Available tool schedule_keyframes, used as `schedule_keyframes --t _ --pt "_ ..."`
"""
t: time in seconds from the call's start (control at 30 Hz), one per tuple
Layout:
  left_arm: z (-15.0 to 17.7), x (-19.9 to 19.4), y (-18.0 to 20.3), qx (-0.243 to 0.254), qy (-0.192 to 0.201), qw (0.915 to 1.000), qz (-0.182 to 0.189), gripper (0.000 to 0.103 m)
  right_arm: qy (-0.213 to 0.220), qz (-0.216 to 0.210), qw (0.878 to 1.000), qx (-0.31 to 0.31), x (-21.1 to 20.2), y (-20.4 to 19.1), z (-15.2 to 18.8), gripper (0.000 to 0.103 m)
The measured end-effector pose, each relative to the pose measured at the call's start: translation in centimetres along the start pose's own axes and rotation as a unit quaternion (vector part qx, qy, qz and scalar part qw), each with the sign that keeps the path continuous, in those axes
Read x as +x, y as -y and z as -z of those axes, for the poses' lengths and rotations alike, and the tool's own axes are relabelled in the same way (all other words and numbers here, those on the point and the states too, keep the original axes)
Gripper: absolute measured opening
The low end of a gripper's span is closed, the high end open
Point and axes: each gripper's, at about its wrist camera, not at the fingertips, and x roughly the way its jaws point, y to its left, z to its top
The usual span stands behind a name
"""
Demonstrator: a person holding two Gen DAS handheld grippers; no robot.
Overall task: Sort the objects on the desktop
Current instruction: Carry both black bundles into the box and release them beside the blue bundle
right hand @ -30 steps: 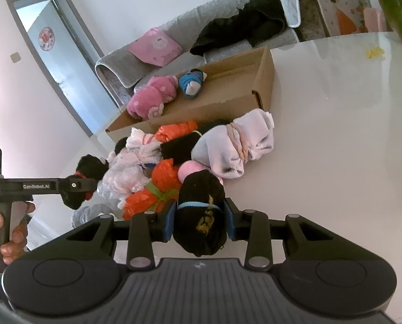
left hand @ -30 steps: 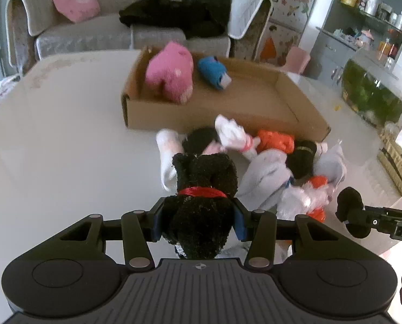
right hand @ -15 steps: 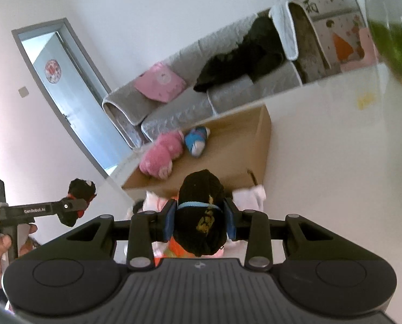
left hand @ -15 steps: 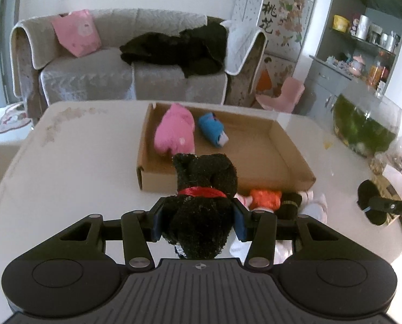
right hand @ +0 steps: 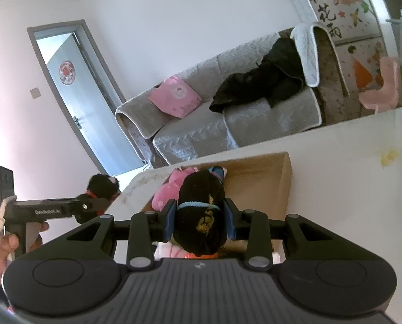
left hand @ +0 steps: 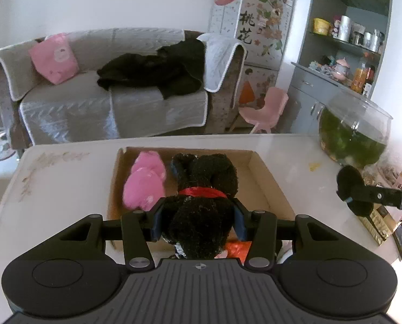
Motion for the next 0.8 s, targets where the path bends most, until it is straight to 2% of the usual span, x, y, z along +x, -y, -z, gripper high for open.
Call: schedule_keyframes --t 0.23,0.8 --pt "-1.1 3.1 1.4 0.017 -0.009 0.9998 0.002 0.056 -0.004 -0.003 1.000 -0.004 1.5 0.9 -1.8 0.033" --pt "-1.7 11.6 3.6 0.022 -0.050 0.9983 0.021 0.056 -0.036 0.015 0.999 -0.002 6.2 2.1 -3.3 0.033"
